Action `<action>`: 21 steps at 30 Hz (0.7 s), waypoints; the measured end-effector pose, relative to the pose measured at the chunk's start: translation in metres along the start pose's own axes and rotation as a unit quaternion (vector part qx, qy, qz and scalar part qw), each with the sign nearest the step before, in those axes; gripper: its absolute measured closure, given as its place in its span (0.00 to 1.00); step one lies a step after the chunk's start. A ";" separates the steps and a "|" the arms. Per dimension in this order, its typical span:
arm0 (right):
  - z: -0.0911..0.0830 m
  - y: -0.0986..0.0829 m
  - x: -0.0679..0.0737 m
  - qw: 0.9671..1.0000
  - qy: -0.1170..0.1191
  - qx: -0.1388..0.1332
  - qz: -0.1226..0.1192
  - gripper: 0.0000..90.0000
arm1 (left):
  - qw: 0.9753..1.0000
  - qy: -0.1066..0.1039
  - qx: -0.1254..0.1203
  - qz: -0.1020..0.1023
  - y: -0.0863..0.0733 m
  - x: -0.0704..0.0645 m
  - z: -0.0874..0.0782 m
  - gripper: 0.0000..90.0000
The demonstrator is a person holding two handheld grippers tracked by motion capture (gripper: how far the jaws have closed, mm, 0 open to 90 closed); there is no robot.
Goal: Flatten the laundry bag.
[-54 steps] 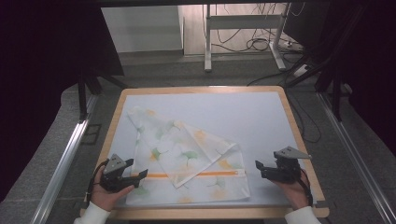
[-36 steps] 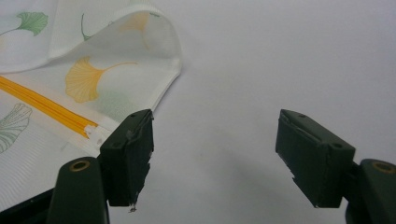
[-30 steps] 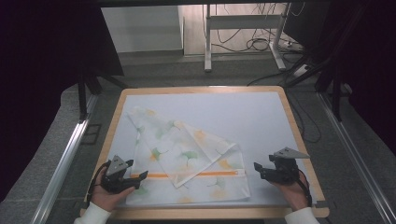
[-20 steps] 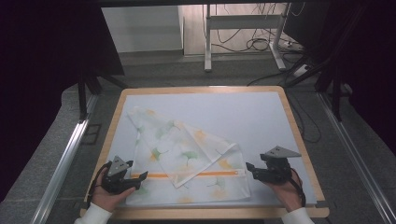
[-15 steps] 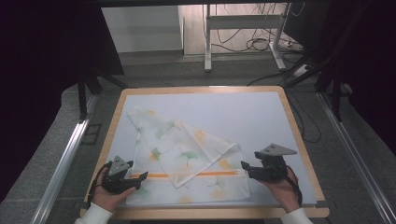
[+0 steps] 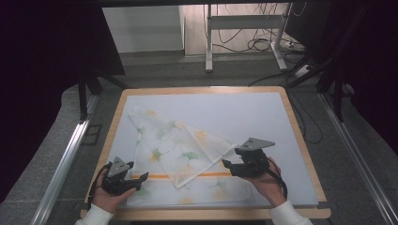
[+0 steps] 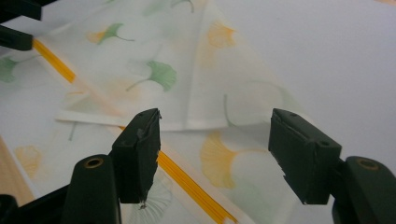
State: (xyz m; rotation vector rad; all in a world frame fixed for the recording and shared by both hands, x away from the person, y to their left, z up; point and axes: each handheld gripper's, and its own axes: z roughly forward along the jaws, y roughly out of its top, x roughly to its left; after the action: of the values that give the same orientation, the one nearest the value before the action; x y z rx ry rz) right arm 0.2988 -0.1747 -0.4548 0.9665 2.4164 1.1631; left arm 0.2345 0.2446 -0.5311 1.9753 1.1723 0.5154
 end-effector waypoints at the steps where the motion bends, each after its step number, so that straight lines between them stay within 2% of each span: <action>1: 0.002 0.001 0.002 1.000 0.005 -0.002 -0.001 0.38 | 1.000 -0.001 -0.001 -0.001 0.000 0.000 0.000 0.30; 12: 0.012 0.014 0.024 0.999 0.036 0.000 -0.027 0.38 | 1.000 -0.004 -0.009 -0.003 0.003 -0.002 -0.001 0.30; 21: 0.027 0.018 0.032 0.998 0.051 0.010 -0.026 0.39 | 1.000 -0.008 -0.013 -0.003 0.003 -0.002 -0.001 0.30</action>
State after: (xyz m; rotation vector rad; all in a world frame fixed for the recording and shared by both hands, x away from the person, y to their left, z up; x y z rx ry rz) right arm 0.2969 -0.1293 -0.4569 0.8636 2.5218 1.1984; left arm 0.2341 0.2422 -0.5279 1.9512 1.1554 0.5084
